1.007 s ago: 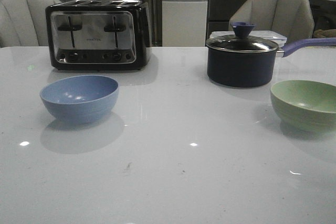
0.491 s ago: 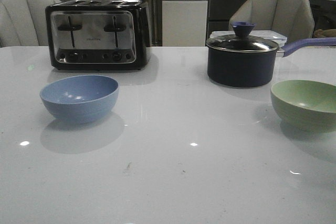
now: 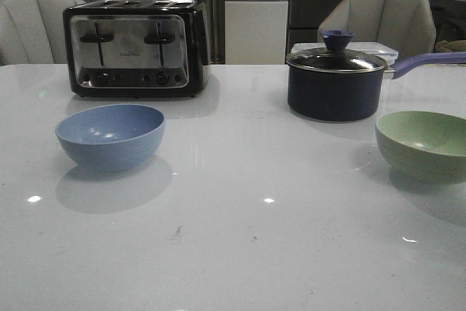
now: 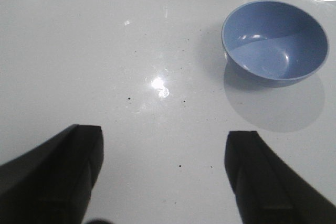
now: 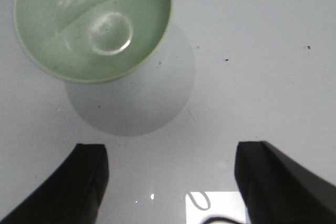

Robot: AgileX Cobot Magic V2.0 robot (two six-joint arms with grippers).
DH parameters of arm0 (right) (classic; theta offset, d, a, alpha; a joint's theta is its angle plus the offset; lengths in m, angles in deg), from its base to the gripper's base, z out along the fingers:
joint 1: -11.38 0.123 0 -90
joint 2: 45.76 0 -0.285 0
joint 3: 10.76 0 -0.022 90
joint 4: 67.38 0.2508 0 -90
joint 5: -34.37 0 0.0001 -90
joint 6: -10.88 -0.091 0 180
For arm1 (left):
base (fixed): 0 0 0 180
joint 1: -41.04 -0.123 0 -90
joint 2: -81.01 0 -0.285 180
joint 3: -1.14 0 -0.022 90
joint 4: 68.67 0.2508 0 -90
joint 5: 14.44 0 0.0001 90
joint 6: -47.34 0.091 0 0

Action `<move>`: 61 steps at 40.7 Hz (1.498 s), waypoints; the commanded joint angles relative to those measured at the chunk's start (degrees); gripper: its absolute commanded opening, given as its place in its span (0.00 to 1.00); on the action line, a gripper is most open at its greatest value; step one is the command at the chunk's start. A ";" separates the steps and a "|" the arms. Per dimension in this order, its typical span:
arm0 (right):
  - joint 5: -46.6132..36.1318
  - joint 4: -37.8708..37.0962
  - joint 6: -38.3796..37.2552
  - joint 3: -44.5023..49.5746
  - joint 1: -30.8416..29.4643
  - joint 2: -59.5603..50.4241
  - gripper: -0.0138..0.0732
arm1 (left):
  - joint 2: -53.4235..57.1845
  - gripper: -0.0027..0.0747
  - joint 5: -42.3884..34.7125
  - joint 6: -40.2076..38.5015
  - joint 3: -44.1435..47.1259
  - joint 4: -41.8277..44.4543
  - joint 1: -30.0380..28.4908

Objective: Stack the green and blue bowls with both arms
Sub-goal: 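Lower the right gripper to the rim of the pale green bowl and grasp it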

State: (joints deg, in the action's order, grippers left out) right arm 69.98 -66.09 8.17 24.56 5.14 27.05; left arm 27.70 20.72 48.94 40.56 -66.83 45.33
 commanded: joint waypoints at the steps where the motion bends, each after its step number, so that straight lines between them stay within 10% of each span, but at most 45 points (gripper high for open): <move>1: -0.66 2.51 1.26 -5.58 -3.06 3.47 0.85 | 0.09 0.74 -4.11 -0.47 -1.62 -0.09 -0.04; 26: 1.06 14.68 13.35 -24.00 -5.11 31.67 0.85 | 0.09 0.74 -4.11 -0.47 -1.62 -0.09 -0.04; 61: 3.16 14.73 14.01 -28.54 -2.29 33.88 0.22 | 0.09 0.74 -4.00 -0.47 -1.62 -0.09 -0.04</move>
State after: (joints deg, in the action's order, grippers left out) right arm 73.82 -51.93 20.96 -1.93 1.34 66.43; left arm 27.70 20.72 48.84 40.56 -66.83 45.33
